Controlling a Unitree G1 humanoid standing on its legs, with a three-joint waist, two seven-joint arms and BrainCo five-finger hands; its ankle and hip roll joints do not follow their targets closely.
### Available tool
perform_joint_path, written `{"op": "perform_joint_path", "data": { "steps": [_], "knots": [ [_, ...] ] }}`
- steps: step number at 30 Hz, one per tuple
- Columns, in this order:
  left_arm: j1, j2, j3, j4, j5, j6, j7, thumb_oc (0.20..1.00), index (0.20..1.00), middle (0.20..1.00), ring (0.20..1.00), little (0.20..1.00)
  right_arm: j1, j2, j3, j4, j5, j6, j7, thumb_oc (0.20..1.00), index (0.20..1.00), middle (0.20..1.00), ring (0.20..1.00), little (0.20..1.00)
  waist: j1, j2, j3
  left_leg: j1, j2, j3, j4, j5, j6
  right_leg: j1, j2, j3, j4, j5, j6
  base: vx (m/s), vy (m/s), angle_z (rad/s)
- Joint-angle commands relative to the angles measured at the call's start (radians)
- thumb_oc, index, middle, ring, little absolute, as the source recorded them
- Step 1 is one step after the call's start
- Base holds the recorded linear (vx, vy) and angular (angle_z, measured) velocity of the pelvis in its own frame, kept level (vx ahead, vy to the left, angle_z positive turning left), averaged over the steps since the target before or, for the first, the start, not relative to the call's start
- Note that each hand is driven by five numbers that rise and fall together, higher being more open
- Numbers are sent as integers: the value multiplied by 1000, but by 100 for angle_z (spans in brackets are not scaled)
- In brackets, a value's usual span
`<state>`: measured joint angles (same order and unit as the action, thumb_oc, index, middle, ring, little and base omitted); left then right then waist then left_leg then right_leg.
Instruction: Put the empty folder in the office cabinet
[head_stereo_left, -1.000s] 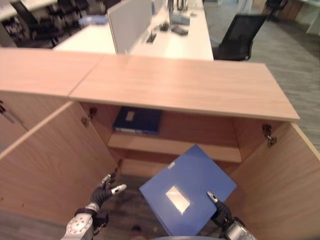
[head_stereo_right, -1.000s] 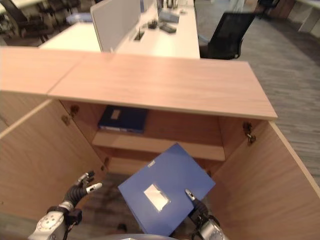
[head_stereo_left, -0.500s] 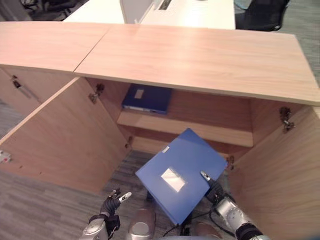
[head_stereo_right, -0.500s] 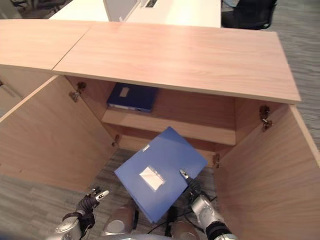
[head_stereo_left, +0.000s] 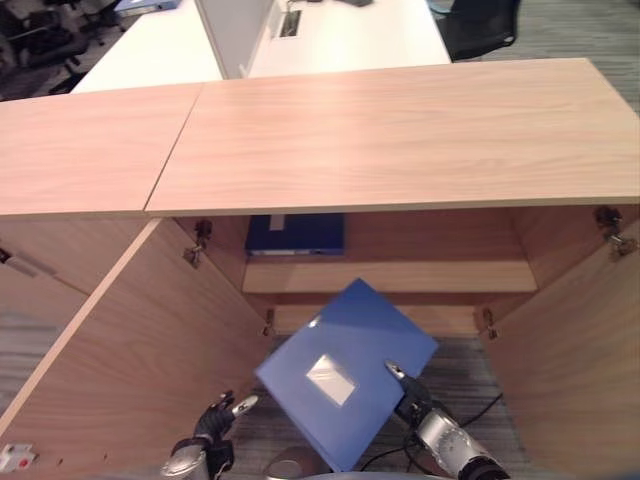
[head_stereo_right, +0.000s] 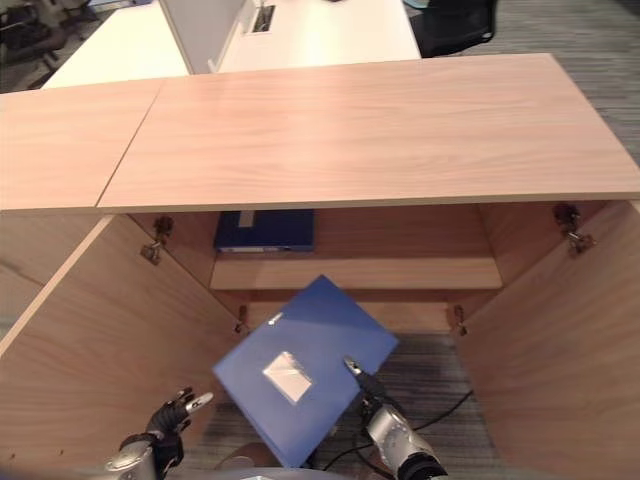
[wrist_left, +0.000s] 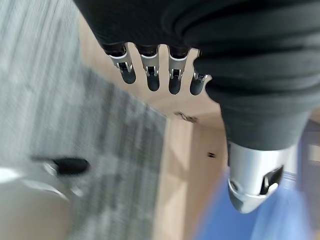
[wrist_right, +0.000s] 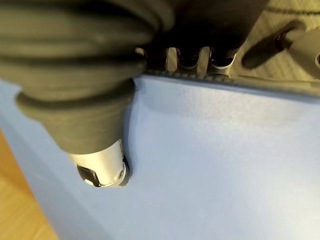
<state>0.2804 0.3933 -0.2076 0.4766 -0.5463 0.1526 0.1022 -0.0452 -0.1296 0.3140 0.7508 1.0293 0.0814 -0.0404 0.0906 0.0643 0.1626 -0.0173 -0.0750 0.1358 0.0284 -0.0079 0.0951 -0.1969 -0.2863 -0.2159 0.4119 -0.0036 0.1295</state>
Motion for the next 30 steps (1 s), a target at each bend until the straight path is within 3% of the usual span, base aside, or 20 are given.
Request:
{"op": "perform_joint_path", "data": {
  "steps": [1,3,5,10,18,20,22,24,28,30],
  "knots": [
    [99,30,-20,-85,-72,-17,-2,1000,1000,1000,1000,1000,-9,-28,11,-149,-9,1,44,200,200,200,200,200,10,10,37,-66,80,-56,45,-86,-39,69,20,-114,-162,-12,20,18,-55,-88],
    [100,29,-30,-81,-94,-23,2,1000,1000,1000,1000,1000,-24,-36,24,-169,2,-11,40,200,200,200,200,200,10,7,50,-66,81,-48,62,-97,-41,51,38,-123,-219,4,25,40,-74,-70],
    [112,14,-48,-65,-118,-21,12,1000,1000,1000,1000,1000,-20,-45,25,-221,49,-36,27,200,200,200,200,200,2,-19,55,-66,74,-59,78,-104,-50,62,75,-94,-328,28,34,149,-140,-23],
    [131,-4,-62,-52,-122,-20,8,1000,1000,1000,1000,1000,-5,-61,43,-251,73,-57,23,200,200,200,200,200,-2,-26,21,-39,91,-69,27,-89,-72,89,97,-102,-362,28,19,130,-122,23],
    [131,-23,-93,-21,-155,-23,23,1000,1000,1000,1000,1000,1,-85,46,-241,93,-77,24,200,200,200,200,200,-22,-7,-3,44,181,-99,-38,-61,-136,120,149,-128,-313,-68,-30,150,-226,19],
    [122,-28,-98,-24,-173,-27,31,1000,1000,1000,1000,1000,-16,-94,41,-230,88,-90,18,200,200,200,200,200,-18,-9,3,17,192,-101,30,-62,-154,141,159,-134,-313,-93,-52,16,-175,7],
    [90,-31,-111,-39,-176,-33,36,1000,1000,1000,1000,1000,-52,-108,26,-222,88,-107,2,200,200,200,200,200,-2,-21,32,-84,170,-129,204,-46,-168,166,153,-148,-317,-107,-77,-45,-182,11],
    [86,-32,-111,-48,-181,-35,38,1000,1000,1000,1000,1000,-61,-111,16,-223,87,-113,-4,200,200,200,200,200,1,-25,35,-112,167,-131,228,-43,-168,175,148,-157,-321,-114,-80,-11,-78,17],
    [82,-38,-112,-59,-185,-21,35,1000,1000,1000,1000,1000,-59,-116,-2,-220,74,-112,-15,200,200,200,200,200,5,-31,23,-141,165,-110,166,-33,-166,210,143,-166,-350,-113,-70,67,4,15],
    [74,-53,-114,-44,-174,-16,34,1000,1000,1000,1000,1000,-48,-124,-12,-213,47,-110,-23,200,200,200,200,200,8,-28,15,-181,166,-105,99,24,-175,244,146,-162,-379,-111,-58,113,119,14]
  ]
}}
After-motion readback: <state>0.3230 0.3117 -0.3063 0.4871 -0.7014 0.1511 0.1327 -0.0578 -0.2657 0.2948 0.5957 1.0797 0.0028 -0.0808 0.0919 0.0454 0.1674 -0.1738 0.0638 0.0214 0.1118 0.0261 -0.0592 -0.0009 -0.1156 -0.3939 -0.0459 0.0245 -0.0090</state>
